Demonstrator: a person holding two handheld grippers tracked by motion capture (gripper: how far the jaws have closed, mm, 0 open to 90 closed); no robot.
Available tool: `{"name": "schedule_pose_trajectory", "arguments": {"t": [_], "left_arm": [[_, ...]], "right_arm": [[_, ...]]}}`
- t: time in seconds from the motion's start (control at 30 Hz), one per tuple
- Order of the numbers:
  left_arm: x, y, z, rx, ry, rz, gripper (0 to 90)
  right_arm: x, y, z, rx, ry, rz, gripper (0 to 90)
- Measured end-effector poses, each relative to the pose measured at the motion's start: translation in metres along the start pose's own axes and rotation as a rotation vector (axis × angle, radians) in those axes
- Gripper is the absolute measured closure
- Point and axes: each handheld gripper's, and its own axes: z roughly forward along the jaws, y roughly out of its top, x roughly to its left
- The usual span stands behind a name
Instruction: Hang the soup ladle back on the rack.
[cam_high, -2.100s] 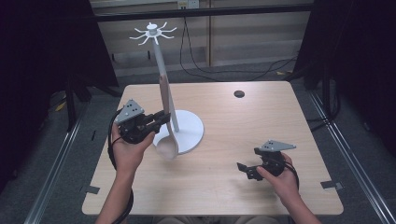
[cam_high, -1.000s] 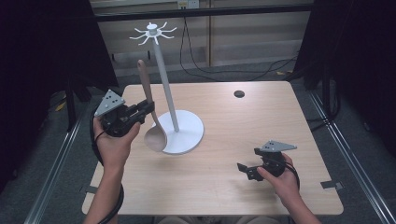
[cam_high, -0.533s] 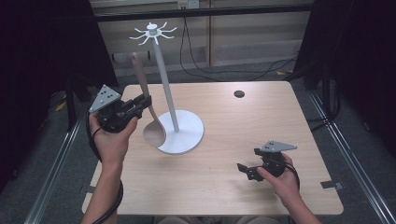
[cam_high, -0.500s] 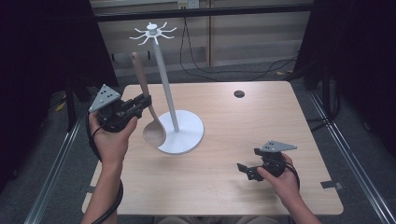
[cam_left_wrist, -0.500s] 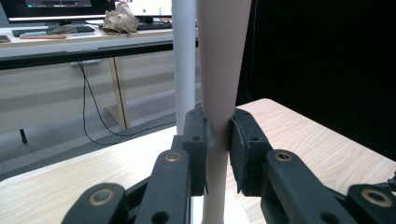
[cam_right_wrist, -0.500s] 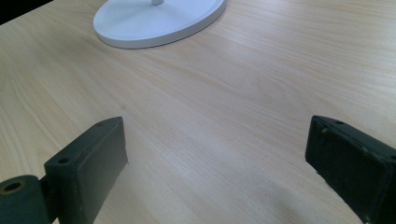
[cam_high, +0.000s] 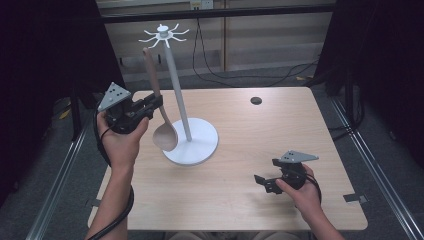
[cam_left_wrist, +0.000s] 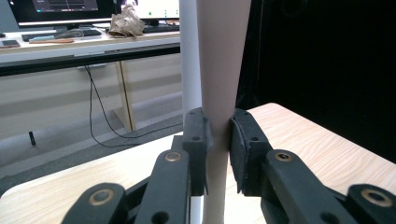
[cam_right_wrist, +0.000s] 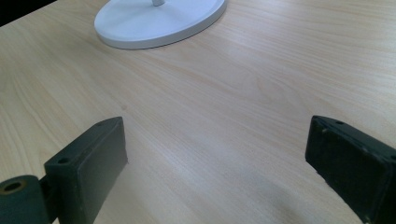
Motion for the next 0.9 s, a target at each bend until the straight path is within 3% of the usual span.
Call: {"name": "schedule_pose_trajectory", "arguments": {"t": [0.9], "left_arm": [[0.003, 0.004, 0.014, 0.024, 0.032, -0.005, 77.6]], "right_arm": [[0.001, 0.0, 0.0, 0.002, 0.012, -0.004, 5.1]]}}
